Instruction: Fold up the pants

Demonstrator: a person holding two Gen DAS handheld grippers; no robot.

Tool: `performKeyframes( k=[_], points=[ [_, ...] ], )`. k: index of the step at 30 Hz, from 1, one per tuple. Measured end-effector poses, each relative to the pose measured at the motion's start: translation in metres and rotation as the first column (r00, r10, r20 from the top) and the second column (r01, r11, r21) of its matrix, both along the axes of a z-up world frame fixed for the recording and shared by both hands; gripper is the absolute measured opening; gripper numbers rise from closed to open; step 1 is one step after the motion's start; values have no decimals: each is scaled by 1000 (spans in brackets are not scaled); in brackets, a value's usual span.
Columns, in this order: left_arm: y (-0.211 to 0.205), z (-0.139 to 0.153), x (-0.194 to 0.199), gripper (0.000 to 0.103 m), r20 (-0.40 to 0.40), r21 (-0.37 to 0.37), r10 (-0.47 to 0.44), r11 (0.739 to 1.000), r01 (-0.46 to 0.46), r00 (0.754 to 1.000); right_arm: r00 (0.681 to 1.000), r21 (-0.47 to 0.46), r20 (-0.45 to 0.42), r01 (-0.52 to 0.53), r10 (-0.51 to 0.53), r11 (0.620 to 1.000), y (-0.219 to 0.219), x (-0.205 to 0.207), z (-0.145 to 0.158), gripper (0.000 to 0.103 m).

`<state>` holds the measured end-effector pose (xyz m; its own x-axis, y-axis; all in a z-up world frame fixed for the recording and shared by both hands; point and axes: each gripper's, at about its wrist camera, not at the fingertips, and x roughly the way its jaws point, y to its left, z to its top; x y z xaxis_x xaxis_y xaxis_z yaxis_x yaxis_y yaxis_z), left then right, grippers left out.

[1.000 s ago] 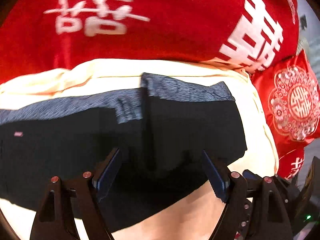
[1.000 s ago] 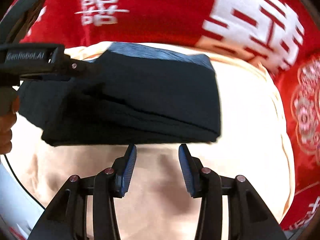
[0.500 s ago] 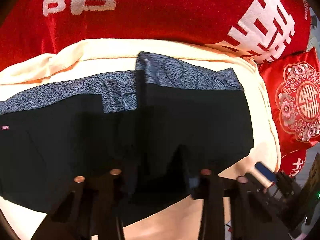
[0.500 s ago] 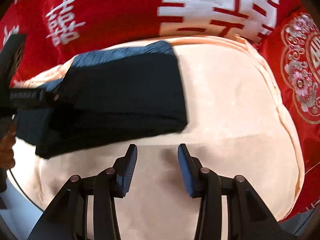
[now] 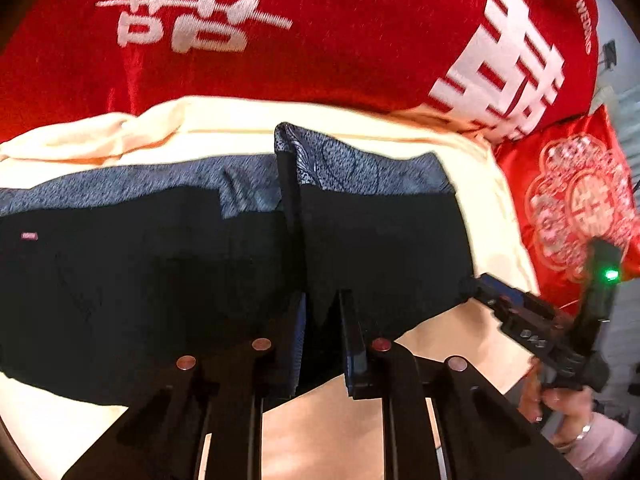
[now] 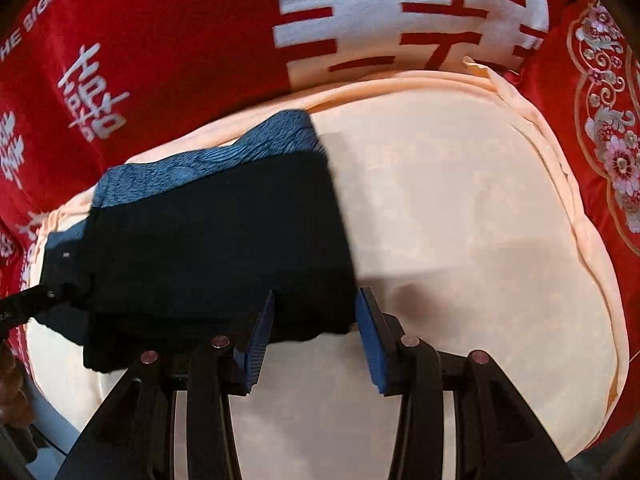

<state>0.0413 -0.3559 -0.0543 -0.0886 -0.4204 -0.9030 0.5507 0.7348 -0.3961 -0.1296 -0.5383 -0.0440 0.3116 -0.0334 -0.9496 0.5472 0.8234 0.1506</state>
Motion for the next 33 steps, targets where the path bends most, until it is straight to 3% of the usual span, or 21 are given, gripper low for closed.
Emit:
performKeyframes(
  k=[2,5,10,13,16,18,20,27,31,32,33],
  points=[
    [4,-11,-2,13,-14,17,5,1000,-5,1000,999,-19,15,-35,35,999,9,-1,5,46],
    [11,-25,-3,13,-38,26,25,999,-24,999,981,-91,40,-186,190,978,37,5,15,46],
    [10,-26,-6,13,-21,36,18,999,-17,1000,880,-248,5,-459,475,853,95,28,15,46],
    [9,-25,-6,13,-22,39,19,999,-18,1000,814,-306,-37,-562,580,769,120,36,5,47],
    [11,-26,-5,13,-28,32,25,999,-24,999,781,-340,-82,-605,619,720,128,44,-7,47],
    [12,-26,-5,13,-31,27,26,999,-25,999,784,-320,-82,-605,615,729,126,49,-9,42],
    [12,-24,-5,13,-35,21,26,999,-26,999,802,-228,-62,-591,594,774,119,57,-10,13],
    [27,-24,-10,13,5,81,42,996,-43,999,848,-123,-39,-529,529,839,117,53,-14,12],
    [33,-12,-5,15,45,117,73,990,-77,996,881,-9,39,-472,472,882,90,49,1,23],
    [31,-7,-2,29,55,127,78,988,-85,995,902,-8,58,-428,427,904,80,44,7,27],
    [29,-4,0,55,63,126,84,988,-91,995,920,-17,71,-384,384,923,69,43,12,27]
  ],
)
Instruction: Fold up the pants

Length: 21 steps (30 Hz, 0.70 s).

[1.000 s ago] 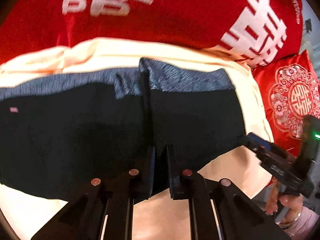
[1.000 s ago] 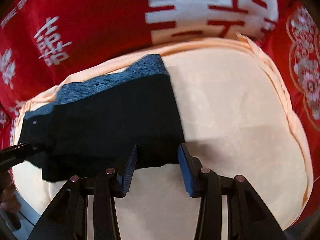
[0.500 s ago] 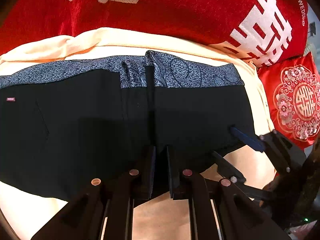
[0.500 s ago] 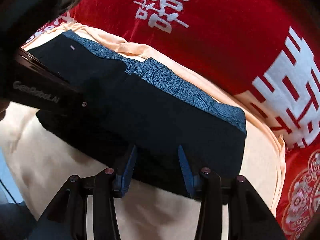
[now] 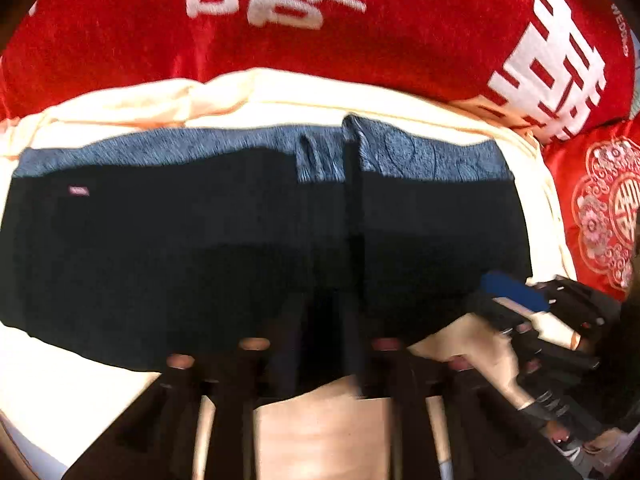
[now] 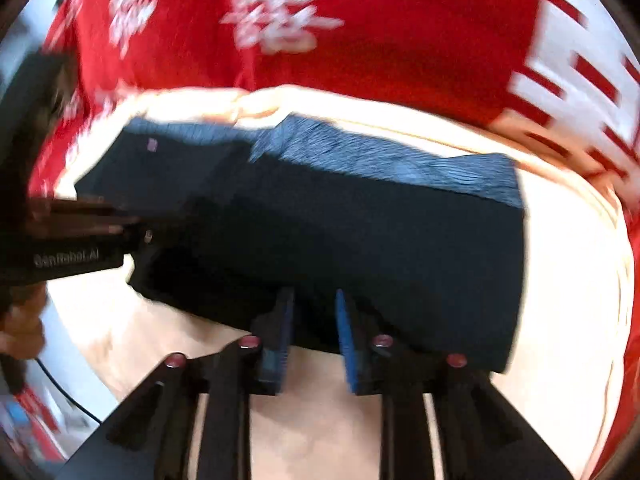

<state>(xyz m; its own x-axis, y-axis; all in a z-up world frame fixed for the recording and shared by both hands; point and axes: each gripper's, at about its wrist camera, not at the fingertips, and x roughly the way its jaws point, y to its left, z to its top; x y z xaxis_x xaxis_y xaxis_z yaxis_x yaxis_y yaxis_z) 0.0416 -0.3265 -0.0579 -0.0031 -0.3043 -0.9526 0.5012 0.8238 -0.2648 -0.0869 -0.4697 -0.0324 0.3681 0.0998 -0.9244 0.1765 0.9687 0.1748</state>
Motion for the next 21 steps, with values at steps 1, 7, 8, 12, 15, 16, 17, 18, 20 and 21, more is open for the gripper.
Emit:
performKeyframes(
  k=[1,7,8,12,15,16,17,18,20,21],
  points=[
    [-4,9,4,65,27,-18,17,1000,-17,999,996,-3,12,83,-83,997,-22,-1,5,27],
    [-65,33,15,68,116,-69,-25,997,33,993,934,82,-19,357,-356,931,-114,10,-3,18],
    [-77,30,16,68,116,-67,-37,997,45,993,933,83,-21,361,-361,929,-120,14,-6,18],
    [-113,5,14,68,162,-1,-77,997,78,984,953,87,-48,304,-300,949,-115,37,-25,17],
    [-111,-24,17,68,158,102,-60,994,44,986,956,103,-89,287,-279,952,-102,45,-42,17],
    [-104,-32,18,68,138,124,-47,992,30,989,958,103,-89,282,-274,954,-96,46,-46,17],
    [-93,-40,18,68,112,114,-30,993,17,993,960,98,-83,274,-267,957,-93,47,-47,17],
    [-86,-41,17,68,105,101,-25,995,14,994,964,89,-77,260,-254,961,-89,44,-47,18],
    [-77,-37,10,69,137,139,-51,990,31,989,972,116,-80,228,-220,967,-79,40,-44,18],
    [-73,-37,8,69,132,141,-50,989,31,990,974,132,-86,219,-209,967,-76,39,-45,18]
  ],
)
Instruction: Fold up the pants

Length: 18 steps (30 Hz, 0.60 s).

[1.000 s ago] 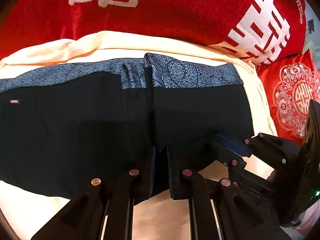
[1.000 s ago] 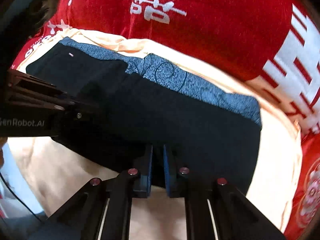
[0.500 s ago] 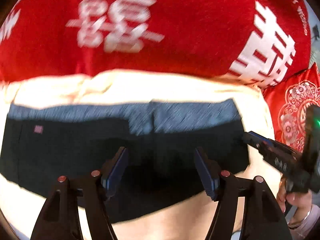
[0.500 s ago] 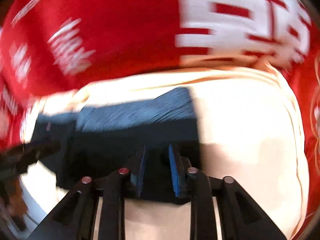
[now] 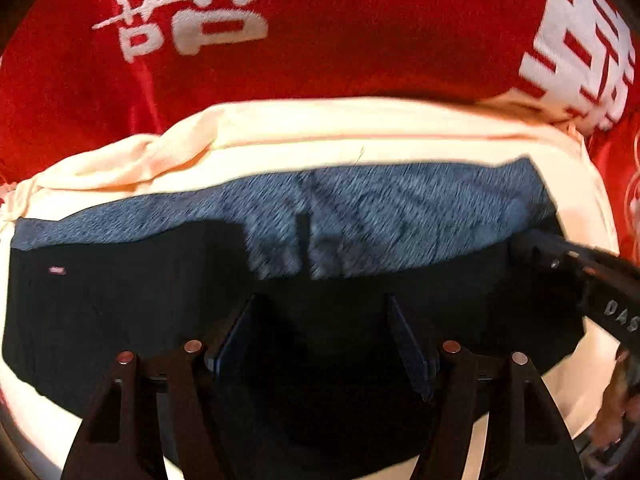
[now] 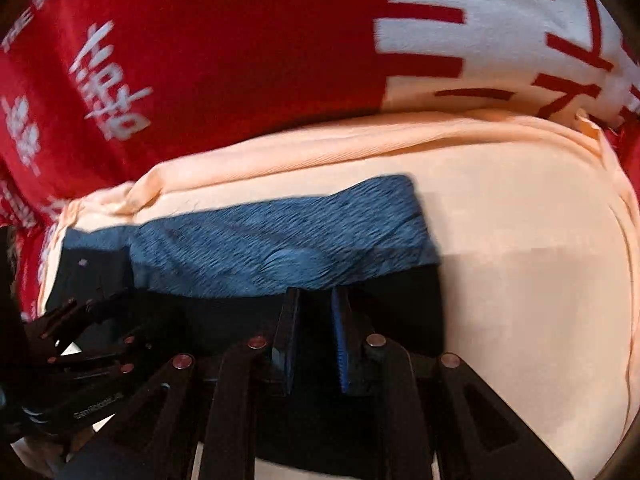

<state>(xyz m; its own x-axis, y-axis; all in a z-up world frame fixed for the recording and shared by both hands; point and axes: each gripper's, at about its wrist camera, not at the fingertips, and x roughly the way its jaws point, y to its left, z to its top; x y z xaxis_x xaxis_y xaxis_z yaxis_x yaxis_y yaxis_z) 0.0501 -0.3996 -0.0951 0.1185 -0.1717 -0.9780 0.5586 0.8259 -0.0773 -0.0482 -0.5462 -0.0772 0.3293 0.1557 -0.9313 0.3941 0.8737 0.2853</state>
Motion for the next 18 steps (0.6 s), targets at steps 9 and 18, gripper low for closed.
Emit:
performKeyframes(
  k=[9,18],
  points=[
    [51,22,-9,76,-9,33,185,982,-184,983,993,3,-38,-113,113,994,52,-13,3,30],
    [121,33,-39,76,-11,73,321,945,-319,947,967,-63,-78,-249,244,967,94,-8,12,46]
  ],
)
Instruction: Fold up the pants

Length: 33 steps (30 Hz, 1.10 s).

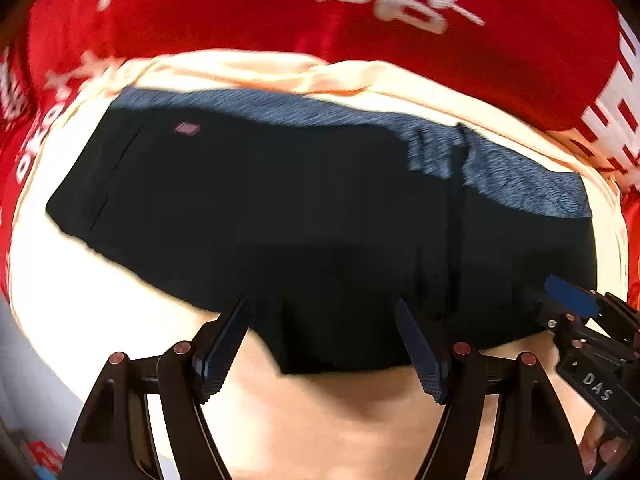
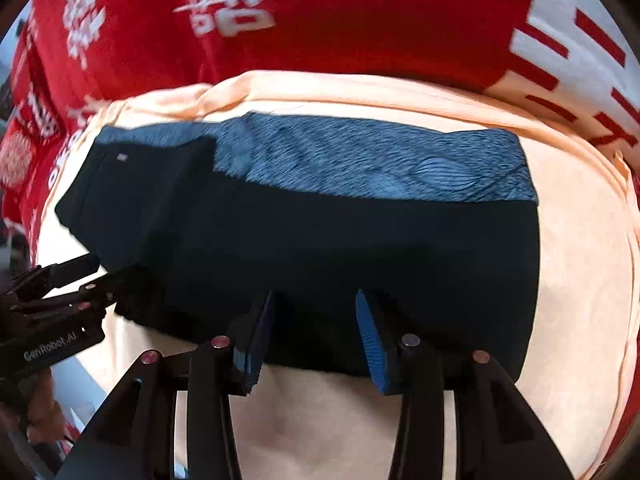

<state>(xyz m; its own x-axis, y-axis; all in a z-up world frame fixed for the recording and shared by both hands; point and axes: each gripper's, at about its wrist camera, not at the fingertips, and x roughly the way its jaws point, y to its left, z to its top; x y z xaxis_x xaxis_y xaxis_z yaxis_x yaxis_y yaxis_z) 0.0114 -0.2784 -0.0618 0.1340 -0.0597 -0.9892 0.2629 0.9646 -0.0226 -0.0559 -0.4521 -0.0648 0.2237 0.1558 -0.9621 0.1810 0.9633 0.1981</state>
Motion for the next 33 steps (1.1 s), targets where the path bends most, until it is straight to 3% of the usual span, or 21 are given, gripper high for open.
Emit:
performKeyframes(
  k=[5,10,14,16,18,27,33],
  points=[
    [37,-3,-5,76,-16,27,40,999,-40,999,997,20,55,48,-49,999,12,2,15,46],
    [63,-3,0,76,-24,47,52,998,-51,998,994,23,69,80,-81,997,32,28,11,46],
    [84,-7,10,76,-22,83,41,996,-40,999,996,48,2,85,-86,995,55,39,-9,46],
    [96,-8,13,76,-25,89,47,995,-44,999,995,2,-46,83,-83,997,68,35,-21,46],
    [111,-8,14,76,-38,83,63,995,-60,997,997,-51,-31,70,-71,996,78,32,-18,46],
    [149,-15,28,76,-74,40,112,993,-109,991,996,-136,-72,36,-46,990,100,32,-17,47],
    [167,-22,38,76,-88,7,135,991,-135,987,995,-225,-104,-22,-2,974,117,36,-23,58]
  ],
)
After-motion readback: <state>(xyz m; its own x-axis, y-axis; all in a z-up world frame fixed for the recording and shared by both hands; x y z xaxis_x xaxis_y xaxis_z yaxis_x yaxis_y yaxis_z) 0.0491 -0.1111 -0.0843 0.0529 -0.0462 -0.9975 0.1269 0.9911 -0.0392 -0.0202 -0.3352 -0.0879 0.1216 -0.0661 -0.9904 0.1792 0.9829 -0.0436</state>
